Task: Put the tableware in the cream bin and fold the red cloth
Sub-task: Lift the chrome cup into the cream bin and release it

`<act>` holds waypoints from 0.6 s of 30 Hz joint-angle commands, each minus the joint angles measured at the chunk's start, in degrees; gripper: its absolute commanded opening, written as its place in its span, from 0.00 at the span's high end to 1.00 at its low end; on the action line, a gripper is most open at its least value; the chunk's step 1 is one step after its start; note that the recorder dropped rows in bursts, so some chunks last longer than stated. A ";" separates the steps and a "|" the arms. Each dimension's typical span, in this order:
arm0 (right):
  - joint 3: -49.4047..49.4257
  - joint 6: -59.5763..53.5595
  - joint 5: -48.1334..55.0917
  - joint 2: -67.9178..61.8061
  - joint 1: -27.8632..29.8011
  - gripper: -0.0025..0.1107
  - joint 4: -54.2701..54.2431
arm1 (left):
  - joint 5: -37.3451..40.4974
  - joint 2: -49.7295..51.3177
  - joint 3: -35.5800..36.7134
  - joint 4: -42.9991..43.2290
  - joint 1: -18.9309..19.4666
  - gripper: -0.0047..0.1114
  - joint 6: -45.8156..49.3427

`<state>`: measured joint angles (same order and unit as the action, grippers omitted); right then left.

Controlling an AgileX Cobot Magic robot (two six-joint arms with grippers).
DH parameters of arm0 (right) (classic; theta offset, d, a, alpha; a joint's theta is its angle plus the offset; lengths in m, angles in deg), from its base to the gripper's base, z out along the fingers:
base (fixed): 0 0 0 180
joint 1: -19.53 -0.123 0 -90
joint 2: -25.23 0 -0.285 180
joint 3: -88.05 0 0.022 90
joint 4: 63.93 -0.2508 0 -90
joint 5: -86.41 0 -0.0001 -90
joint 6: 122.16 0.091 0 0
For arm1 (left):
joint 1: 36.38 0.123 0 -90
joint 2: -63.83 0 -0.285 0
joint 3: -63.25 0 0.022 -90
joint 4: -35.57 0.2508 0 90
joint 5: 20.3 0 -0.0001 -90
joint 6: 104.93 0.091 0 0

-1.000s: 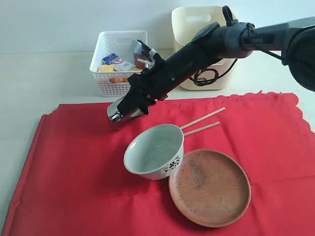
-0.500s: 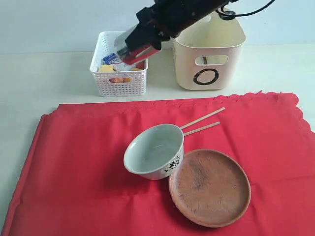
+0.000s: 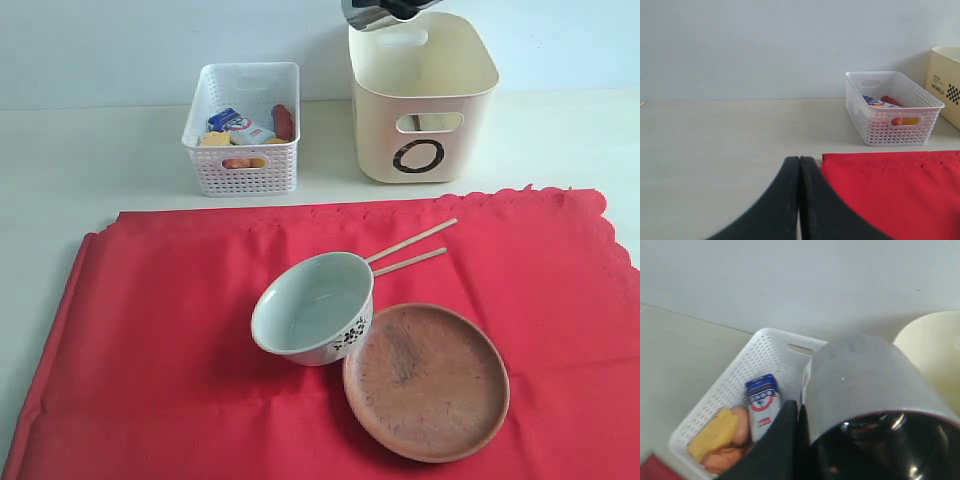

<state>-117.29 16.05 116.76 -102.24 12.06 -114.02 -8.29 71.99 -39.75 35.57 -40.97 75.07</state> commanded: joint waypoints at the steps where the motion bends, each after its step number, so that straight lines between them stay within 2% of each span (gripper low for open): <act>1: -0.29 -0.09 -4.48 0.73 0.28 0.98 8.40 | -0.13 -0.37 0.21 0.00 0.00 0.96 0.31; 12: -0.05 0.52 -3.09 -2.87 0.28 0.98 12.91 | -0.13 -0.37 0.21 0.00 0.00 0.96 0.31; 18: -0.07 9.80 -3.09 -5.35 0.28 0.98 23.18 | -0.13 -0.37 0.21 0.00 0.00 0.96 0.31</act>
<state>-117.29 21.48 114.06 -107.13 12.06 -95.84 -8.29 71.99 -39.75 35.57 -40.97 75.07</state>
